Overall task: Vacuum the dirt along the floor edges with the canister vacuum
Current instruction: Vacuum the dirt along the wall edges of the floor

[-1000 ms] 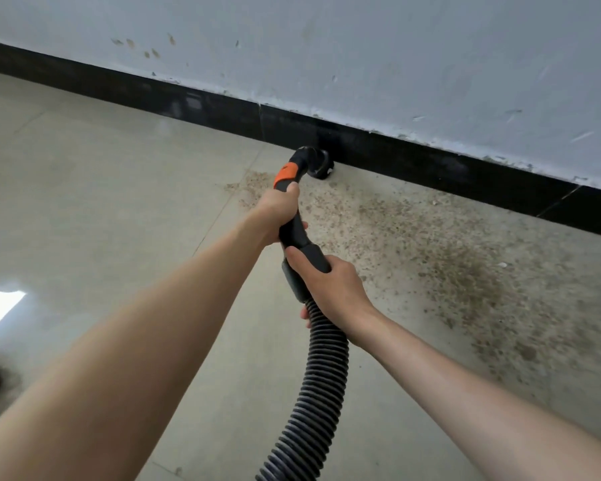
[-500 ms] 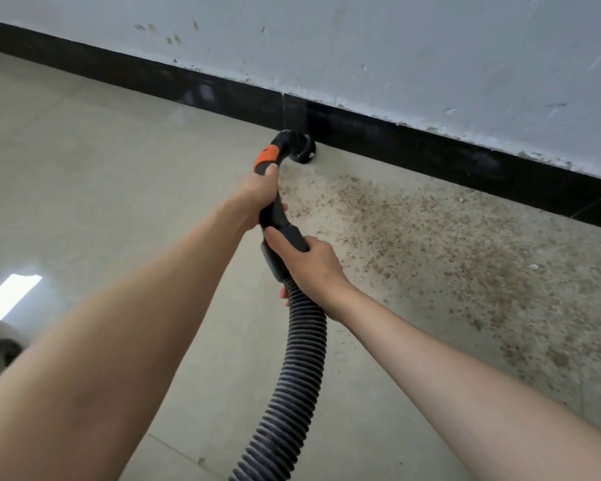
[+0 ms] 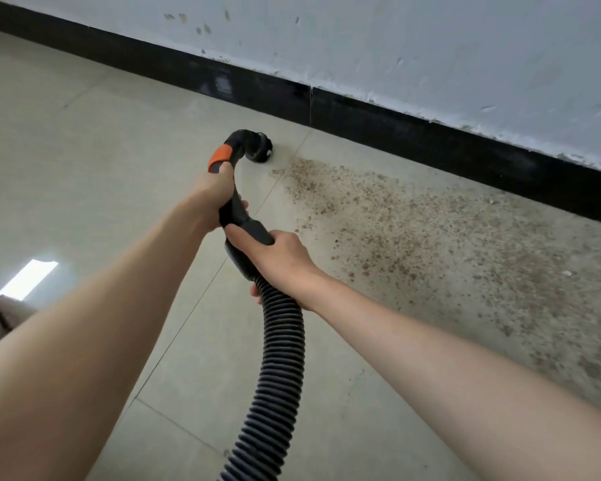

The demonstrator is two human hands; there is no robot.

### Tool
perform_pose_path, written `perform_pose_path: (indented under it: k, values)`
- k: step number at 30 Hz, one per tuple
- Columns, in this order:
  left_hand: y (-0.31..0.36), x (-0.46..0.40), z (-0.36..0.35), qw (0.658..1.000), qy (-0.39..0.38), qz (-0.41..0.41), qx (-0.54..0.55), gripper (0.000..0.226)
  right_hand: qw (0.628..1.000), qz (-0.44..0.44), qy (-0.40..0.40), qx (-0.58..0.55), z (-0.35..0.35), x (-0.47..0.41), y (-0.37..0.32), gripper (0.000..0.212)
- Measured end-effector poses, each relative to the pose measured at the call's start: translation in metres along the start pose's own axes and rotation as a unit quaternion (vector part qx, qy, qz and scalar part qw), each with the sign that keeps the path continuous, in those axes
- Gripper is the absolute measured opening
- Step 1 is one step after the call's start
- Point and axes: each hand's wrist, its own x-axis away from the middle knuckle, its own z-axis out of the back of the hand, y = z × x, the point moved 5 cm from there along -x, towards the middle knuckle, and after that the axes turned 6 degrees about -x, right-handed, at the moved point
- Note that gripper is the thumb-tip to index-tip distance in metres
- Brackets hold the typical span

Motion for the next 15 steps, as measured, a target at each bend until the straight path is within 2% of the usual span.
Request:
perform_pose_path:
  k: [15]
  values:
    - [0.010, 0.077, -0.105, 0.992, -0.126, -0.019, -0.025, 0.034, 0.995, 0.001, 0.099, -0.021, 0.085, 0.068, 0.024, 0.048]
